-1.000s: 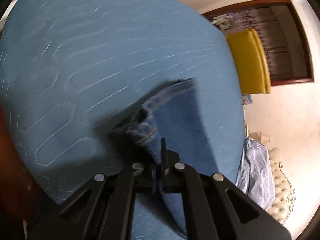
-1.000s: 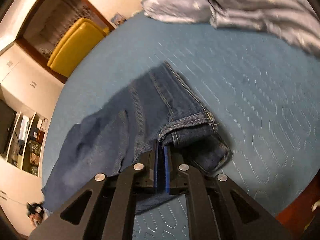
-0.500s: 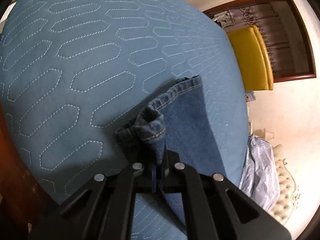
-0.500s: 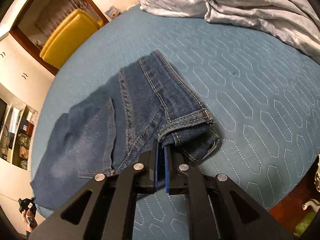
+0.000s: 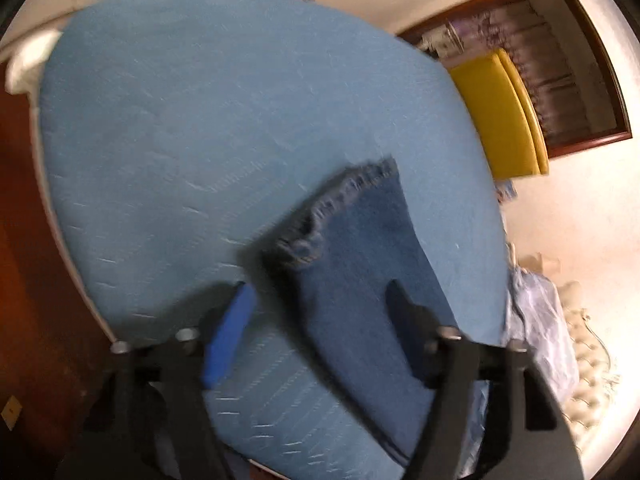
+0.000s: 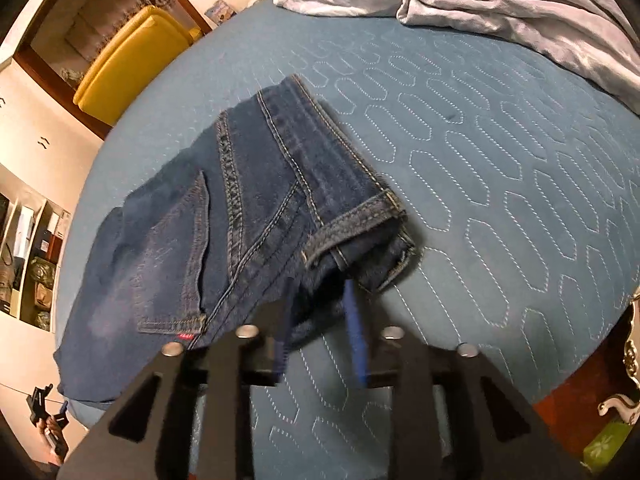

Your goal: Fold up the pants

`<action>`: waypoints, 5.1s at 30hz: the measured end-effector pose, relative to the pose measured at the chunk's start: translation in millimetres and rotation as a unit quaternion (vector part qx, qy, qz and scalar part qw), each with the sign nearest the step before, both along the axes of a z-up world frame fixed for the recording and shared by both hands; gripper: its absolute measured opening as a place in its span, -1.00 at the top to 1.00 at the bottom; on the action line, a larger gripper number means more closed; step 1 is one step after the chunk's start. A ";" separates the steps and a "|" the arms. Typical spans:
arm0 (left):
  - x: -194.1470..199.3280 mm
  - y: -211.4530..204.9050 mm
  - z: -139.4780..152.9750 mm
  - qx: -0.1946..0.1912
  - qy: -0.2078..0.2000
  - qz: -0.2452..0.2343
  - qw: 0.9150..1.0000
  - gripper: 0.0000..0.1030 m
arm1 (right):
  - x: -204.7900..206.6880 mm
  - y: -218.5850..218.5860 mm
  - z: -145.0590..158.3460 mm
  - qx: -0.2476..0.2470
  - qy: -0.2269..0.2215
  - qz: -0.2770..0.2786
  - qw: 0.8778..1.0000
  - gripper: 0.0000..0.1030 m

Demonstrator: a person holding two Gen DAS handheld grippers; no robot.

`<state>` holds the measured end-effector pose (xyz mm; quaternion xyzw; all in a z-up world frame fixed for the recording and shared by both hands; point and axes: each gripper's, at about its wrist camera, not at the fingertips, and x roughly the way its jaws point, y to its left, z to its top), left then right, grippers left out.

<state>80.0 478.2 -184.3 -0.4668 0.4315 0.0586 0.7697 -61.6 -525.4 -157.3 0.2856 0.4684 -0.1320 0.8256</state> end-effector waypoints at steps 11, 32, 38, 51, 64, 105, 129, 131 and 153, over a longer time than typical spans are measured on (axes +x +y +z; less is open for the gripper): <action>-27.8 -216.0 31.2 -0.125 -0.054 -0.209 0.968 -0.25 | -7.2 168.1 31.9 -0.013 -0.038 0.128 0.991 1.00; -18.4 -430.3 -36.2 -0.225 0.053 -0.307 0.923 0.08 | 21.4 229.1 0.5 0.074 -0.038 0.173 0.981 -0.55; -22.7 -425.6 -48.9 -0.246 0.079 -0.295 0.920 0.19 | 19.5 235.2 7.7 0.042 -0.034 0.167 0.984 -0.88; -14.5 -411.5 -57.1 -0.248 0.070 -0.258 0.931 0.65 | 23.7 250.9 4.1 0.067 -0.026 0.187 0.980 -0.88; -15.9 -399.5 -11.0 -0.225 0.017 -0.288 0.931 0.99 | 42.0 248.9 -3.8 0.189 -0.041 0.155 0.969 -0.66; 15.6 -363.3 46.9 0.314 -0.117 -0.332 0.882 -0.45 | 74.0 101.4 -10.9 -0.231 0.018 0.135 0.963 -0.33; -26.0 -383.6 25.8 0.201 -0.101 -0.354 0.908 -0.46 | 18.0 -20.0 -14.7 0.093 -0.065 -0.063 0.992 -0.34; -27.9 -369.1 24.6 0.200 -0.098 -0.350 0.910 -0.46 | 20.8 -16.8 -12.6 0.070 -0.052 -0.059 0.994 -0.02; -29.9 -361.8 18.6 0.231 -0.084 -0.336 0.909 -0.45 | -15.4 -22.0 -1.0 0.122 -0.091 -0.078 0.985 -0.05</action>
